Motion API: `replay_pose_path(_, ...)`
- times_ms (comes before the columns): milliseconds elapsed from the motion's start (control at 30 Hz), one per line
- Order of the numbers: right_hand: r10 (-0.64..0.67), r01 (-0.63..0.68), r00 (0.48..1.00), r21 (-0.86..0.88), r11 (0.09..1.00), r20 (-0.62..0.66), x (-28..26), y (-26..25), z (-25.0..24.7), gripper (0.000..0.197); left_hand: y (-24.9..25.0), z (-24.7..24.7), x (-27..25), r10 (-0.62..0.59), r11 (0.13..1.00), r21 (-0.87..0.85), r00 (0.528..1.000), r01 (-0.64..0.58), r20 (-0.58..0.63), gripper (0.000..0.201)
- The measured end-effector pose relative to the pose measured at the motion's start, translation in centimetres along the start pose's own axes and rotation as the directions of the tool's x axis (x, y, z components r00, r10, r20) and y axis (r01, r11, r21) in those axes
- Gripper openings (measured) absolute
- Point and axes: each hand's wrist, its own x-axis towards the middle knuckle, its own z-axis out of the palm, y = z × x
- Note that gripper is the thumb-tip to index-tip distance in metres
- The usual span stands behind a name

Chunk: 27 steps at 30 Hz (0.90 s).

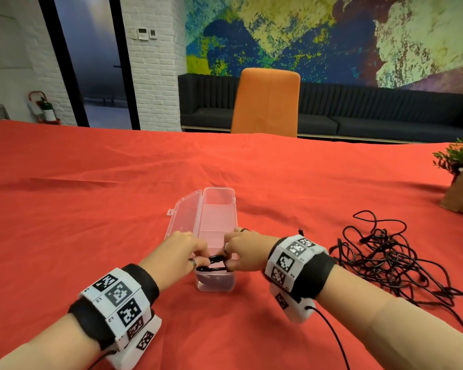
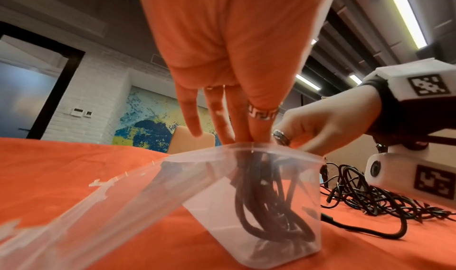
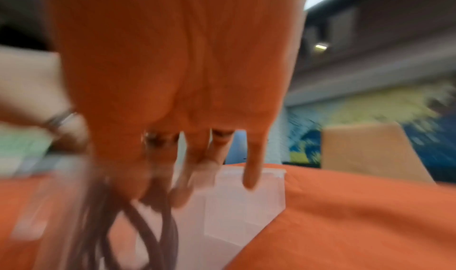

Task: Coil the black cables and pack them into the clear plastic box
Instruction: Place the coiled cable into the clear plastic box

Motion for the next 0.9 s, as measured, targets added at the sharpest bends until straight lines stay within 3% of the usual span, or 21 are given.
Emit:
replay_pose_path(100, -0.022, 0.015, 0.996, 0.077, 0.997, 0.091, 0.2, 0.3, -0.9, 0.043, 0.0, -0.2, -0.1, 0.005, 1.0, -0.029, 1.0, -0.005, -0.009, 0.014)
replay_pose_path(233, -0.044, 0.06, 0.991, -0.125, 0.99, 0.127, 1.0, -0.1, -1.1, 0.041, -0.1, -0.1, -0.1, -0.002, 0.995, -0.098, 1.0, 0.0, -0.022, 0.013)
replay_pose_path(300, -0.061, 0.077, 0.994, -0.184, 0.98, 0.092, 1.2, -0.2, -0.5, 0.037, -0.2, 0.0, -0.2, 0.0, 0.992, -0.125, 0.999, -0.004, -0.034, 0.011)
replay_pose_path(633, -0.174, 0.164, 0.972, -0.076, 0.984, -0.156, -0.1, 0.9, 1.6, 0.036, -0.8, 0.2, -0.4, -0.017, 0.977, -0.211, 0.997, 0.002, -0.069, 0.007)
replay_pose_path(700, -0.181, 0.172, 0.966, -0.061, 0.983, -0.186, -0.2, 0.9, 1.7, 0.043, -0.9, 0.1, -0.4, -0.001, 0.982, -0.189, 0.999, -0.009, -0.053, 0.007)
replay_pose_path(767, -0.167, 0.162, 0.968, -0.04, 0.986, -0.188, 0.0, 1.0, 1.9, 0.049, -1.0, 0.1, -0.3, 0.023, 0.984, -0.173, 0.999, -0.03, -0.041, 0.007)
replay_pose_path(900, -0.137, 0.148, 0.981, 0.079, 0.986, -0.138, 0.1, 1.3, 1.6, 0.037, -0.9, 0.3, -0.1, 0.091, 0.984, -0.15, 0.996, -0.092, -0.013, 0.005)
